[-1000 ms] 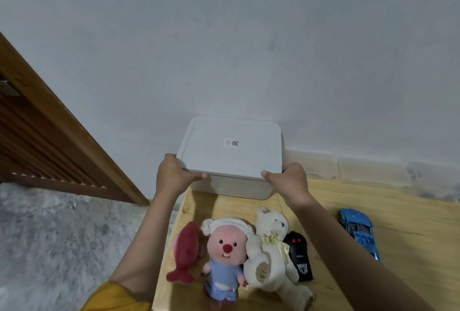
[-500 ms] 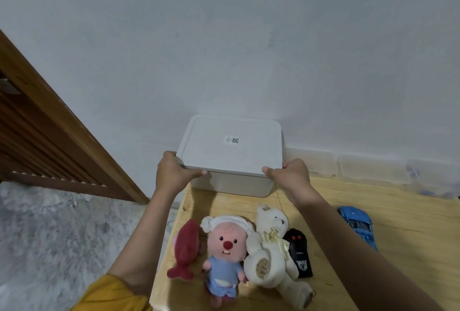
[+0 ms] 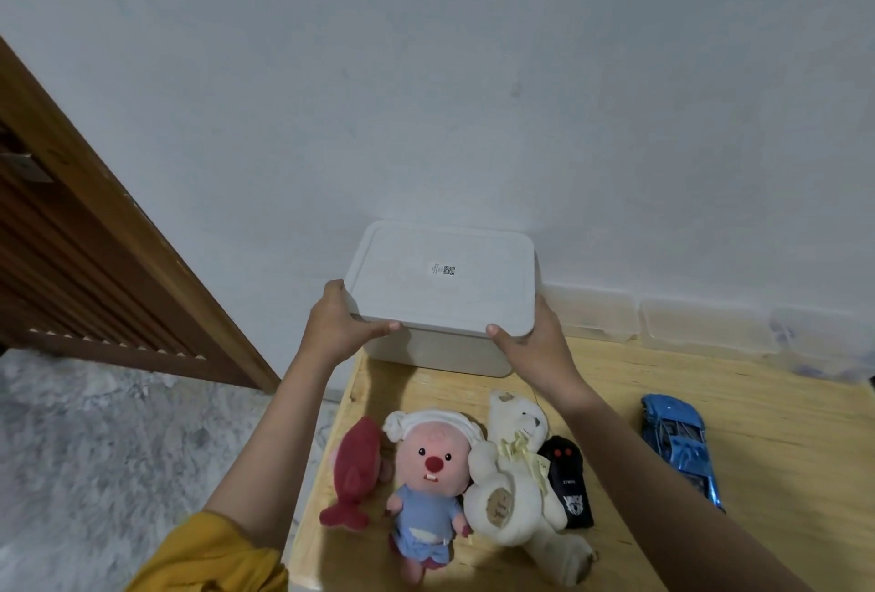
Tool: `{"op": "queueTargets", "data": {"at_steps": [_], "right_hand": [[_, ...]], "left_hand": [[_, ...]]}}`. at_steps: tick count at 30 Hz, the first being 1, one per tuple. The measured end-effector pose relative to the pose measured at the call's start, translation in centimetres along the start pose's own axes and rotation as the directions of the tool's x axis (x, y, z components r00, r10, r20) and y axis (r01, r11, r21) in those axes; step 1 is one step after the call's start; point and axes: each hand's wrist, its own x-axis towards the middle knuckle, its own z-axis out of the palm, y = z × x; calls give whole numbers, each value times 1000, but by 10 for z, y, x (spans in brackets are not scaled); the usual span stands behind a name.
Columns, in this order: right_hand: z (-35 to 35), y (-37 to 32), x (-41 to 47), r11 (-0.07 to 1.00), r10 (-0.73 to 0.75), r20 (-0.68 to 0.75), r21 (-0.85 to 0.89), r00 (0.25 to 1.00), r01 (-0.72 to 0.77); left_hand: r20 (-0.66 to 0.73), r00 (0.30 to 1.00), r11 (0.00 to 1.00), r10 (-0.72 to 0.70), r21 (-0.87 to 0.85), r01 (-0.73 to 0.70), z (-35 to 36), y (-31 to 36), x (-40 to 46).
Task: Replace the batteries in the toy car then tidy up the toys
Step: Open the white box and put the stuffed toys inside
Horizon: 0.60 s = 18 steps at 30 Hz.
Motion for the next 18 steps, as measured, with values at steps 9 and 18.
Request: {"op": "queueTargets", "data": {"at_steps": [9, 18], "right_hand": [[-4, -3, 0, 992, -40, -28, 116, 999, 43], [-1, 4, 2, 982, -54, -37, 180, 998, 60]], "left_hand": [[-29, 998, 997, 53, -61, -54, -1, -2, 3], [-58, 994, 990, 96, -98, -101, 1, -9, 1]]}}
